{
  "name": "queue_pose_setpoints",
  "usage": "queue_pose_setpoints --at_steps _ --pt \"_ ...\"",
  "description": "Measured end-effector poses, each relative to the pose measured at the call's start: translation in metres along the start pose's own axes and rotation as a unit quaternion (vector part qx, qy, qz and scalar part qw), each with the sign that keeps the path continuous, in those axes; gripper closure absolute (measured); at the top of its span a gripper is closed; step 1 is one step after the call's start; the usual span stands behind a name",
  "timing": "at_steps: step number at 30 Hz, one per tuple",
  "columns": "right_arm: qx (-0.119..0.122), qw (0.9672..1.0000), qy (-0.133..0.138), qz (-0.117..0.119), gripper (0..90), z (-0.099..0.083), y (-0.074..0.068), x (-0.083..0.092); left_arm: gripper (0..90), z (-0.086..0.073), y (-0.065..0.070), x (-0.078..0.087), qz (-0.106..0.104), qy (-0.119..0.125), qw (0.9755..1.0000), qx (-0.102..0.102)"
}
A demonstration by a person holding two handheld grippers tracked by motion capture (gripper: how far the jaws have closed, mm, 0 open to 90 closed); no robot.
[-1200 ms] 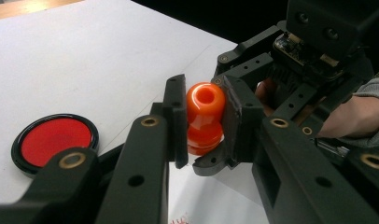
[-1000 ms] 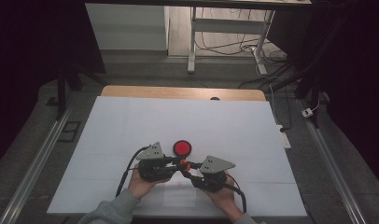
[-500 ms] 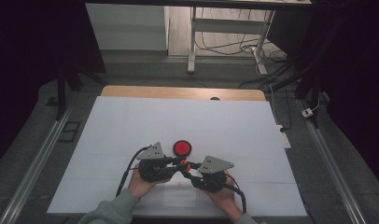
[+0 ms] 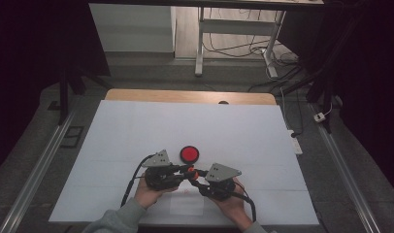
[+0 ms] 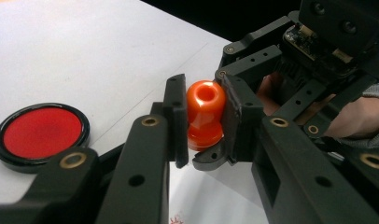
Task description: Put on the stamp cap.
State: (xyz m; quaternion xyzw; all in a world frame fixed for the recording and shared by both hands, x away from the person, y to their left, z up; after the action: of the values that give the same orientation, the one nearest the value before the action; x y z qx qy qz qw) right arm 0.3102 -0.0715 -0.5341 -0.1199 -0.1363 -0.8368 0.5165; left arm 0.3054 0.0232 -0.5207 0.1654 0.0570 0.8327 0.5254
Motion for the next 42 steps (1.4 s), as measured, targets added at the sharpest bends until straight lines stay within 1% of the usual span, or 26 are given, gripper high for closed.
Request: queue_pose_setpoints --at_steps 4,6,7,9,12,15,18,30,39,42 --pt "-0.003 0.9999 -0.009 0.004 64.4 -0.0037 0.0002 -0.0007 72.9 -0.0026 -0.0009 -0.0010 0.000 -0.004 1.0000 0.003" --pt "-0.004 0.9999 -0.007 0.006 64.4 -0.0035 0.0005 -0.0010 72.9 -0.0013 -0.0011 -0.0006 -0.001 -0.004 1.0000 0.004" --pt "-0.006 1.0000 -0.002 0.007 64.3 -0.0027 0.0004 -0.0015 72.8 -0.0009 -0.0011 -0.0004 -0.001 -0.004 1.0000 0.005" --pt "-0.007 0.9999 -0.003 0.007 64.3 -0.0029 0.0003 -0.0015 72.8 -0.0014 -0.0010 -0.0004 0.002 -0.008 1.0000 0.000" --pt "-0.006 0.9999 -0.006 0.005 64.1 -0.0037 0.0003 -0.0017 72.7 -0.0011 -0.0007 -0.0004 0.004 -0.008 1.0000 -0.003" --pt "-0.008 1.0000 -0.001 0.004 64.0 -0.0022 0.0003 -0.0011 72.7 0.0006 -0.0002 0.0006 0.004 -0.004 1.0000 -0.006" --pt "-0.008 1.0000 0.003 0.004 63.8 -0.0016 0.0006 -0.0011 72.6 0.0010 0.0004 0.0001 0.008 -0.004 0.9999 -0.011" --pt "-0.008 0.9999 0.004 0.007 63.0 -0.0020 0.0010 -0.0008 72.6 0.0015 0.0005 -0.0002 0.007 -0.005 0.9999 -0.011" --pt "-0.007 0.9999 0.006 0.006 54.9 -0.0010 0.0031 0.0007 72.6 0.0052 -0.0017 0.0028 0.010 0.005 0.9999 -0.008" --pt "-0.012 0.9999 0.006 0.006 52.7 -0.0015 0.0044 0.0012 72.6 0.0067 -0.0037 0.0048 0.012 0.008 0.9999 -0.007"
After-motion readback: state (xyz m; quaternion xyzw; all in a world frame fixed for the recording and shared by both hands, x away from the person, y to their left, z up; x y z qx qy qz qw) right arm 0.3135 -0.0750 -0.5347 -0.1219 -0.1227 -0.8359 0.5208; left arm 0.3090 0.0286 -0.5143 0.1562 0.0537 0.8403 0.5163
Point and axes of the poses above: each handheld gripper's, and its own axes: x roughly backward along the jaws, z roughly out of its top, y roughly to its right, the point moved 8 cm from there along -x, roughly forward along the jaws, and after that the axes turned 9 degrees about y, right-handed, at the moved point
